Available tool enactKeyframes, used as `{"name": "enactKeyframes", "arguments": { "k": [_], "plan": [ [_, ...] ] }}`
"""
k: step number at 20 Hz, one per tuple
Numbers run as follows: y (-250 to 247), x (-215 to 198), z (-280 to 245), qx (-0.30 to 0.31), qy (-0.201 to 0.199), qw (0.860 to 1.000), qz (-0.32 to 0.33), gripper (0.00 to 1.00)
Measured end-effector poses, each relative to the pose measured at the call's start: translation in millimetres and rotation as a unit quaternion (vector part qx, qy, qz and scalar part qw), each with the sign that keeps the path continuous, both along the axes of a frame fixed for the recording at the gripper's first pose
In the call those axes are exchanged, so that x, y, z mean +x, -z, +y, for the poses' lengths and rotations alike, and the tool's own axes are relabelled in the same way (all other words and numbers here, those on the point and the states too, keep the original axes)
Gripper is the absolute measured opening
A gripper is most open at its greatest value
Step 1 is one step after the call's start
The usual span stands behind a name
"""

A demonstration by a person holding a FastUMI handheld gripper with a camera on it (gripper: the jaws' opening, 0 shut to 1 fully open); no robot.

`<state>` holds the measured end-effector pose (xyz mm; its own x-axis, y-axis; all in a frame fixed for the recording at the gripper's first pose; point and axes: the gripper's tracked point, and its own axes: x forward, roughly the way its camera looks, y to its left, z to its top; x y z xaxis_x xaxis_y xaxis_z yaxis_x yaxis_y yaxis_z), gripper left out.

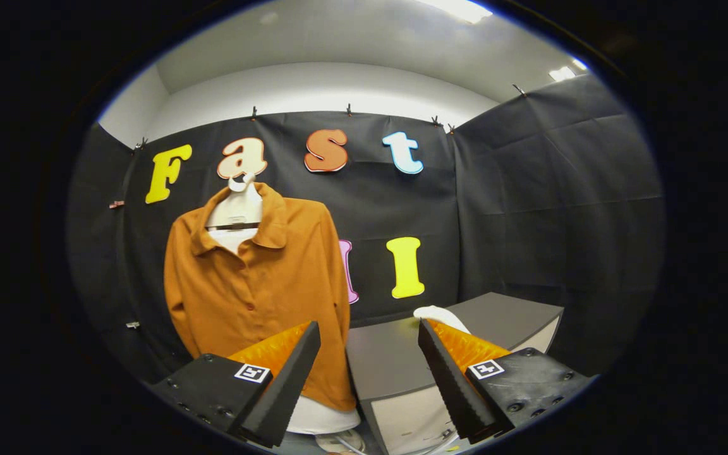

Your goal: Iron the clothes twice with a garment steamer, once on the left side and once on the right side.

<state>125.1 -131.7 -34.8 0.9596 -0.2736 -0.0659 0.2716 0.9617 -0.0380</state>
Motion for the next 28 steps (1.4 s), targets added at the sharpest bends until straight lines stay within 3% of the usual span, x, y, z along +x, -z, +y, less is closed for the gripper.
{"name": "enactKeyframes", "arguments": {
  "k": [13,28],
  "plan": [
    [44,106,-155,0.033,0.009,0.997,0.063,0.98],
    [149,170,-221,0.103,0.017,0.974,0.201,0.98]
  ]
}}
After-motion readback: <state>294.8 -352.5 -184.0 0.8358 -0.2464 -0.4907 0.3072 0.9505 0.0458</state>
